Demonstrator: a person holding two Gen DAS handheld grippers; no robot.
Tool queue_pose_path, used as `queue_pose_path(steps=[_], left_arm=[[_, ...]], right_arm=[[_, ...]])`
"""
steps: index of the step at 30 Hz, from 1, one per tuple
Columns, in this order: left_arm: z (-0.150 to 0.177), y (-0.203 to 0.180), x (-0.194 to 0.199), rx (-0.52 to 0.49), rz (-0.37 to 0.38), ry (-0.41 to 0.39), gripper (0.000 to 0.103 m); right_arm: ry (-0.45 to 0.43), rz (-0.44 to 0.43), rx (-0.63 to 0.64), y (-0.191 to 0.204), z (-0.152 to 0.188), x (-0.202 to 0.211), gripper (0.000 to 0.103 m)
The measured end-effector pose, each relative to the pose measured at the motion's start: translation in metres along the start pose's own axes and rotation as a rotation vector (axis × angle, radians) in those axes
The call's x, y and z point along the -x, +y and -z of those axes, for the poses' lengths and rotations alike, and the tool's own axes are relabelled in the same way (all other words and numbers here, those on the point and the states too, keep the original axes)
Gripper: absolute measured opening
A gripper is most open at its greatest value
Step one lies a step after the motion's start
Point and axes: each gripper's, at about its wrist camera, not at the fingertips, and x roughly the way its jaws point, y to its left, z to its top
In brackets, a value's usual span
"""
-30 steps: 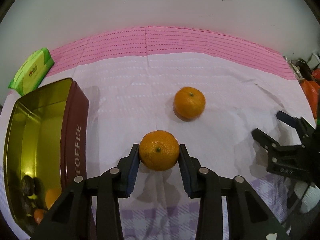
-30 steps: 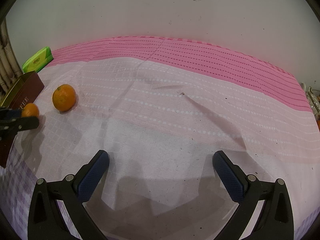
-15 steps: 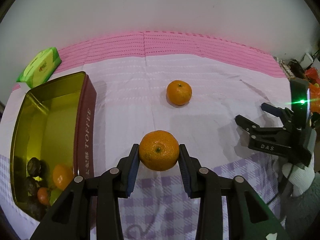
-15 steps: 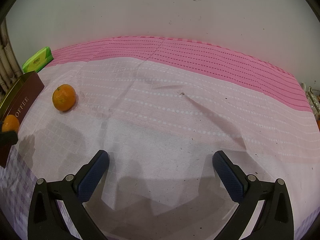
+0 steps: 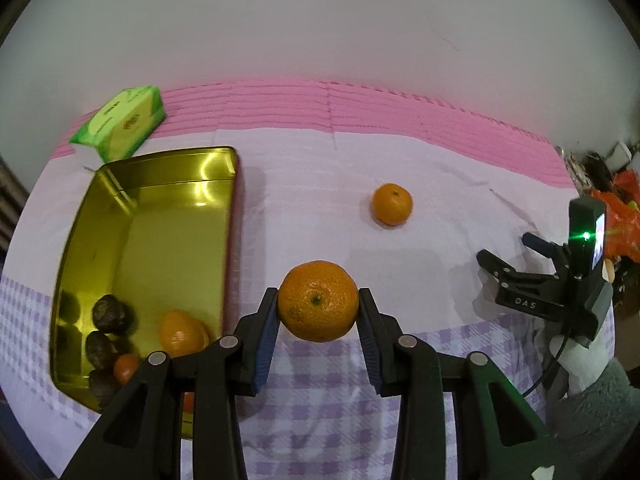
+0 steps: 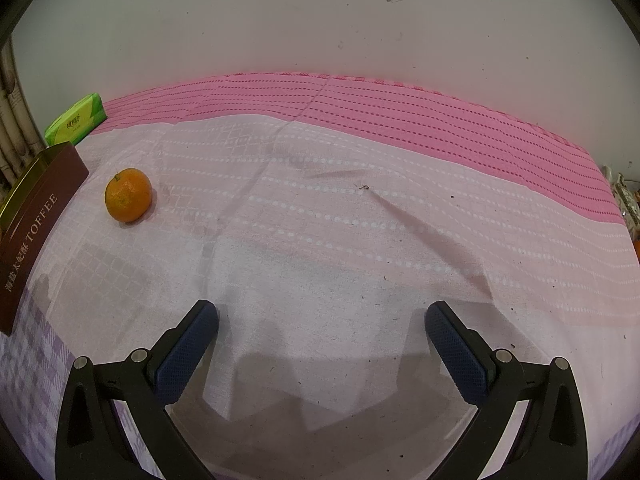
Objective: Organize fruits
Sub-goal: 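Carry the orange into the tin and open the left tool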
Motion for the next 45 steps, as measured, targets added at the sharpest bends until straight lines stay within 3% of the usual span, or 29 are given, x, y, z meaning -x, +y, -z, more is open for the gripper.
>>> queue_pose_path(steps=[15, 23, 45], left_arm=[[-0.011, 0.084, 0.033, 0.13, -0.112, -0.043, 0.034], [-0.001, 0.128, 0.036, 0.198, -0.164, -0.003, 0.034], [0.023, 0.129, -0.021, 0.187, -0.158, 0.155, 0.034]], right_arm=[[0.0, 0.0, 0.0, 0.0, 0.0, 0.0, 0.103], [-0.001, 0.001, 0.0, 0.001, 0.0, 0.0, 0.103], [-0.001, 0.001, 0.0, 0.001, 0.001, 0.0, 0.103]])
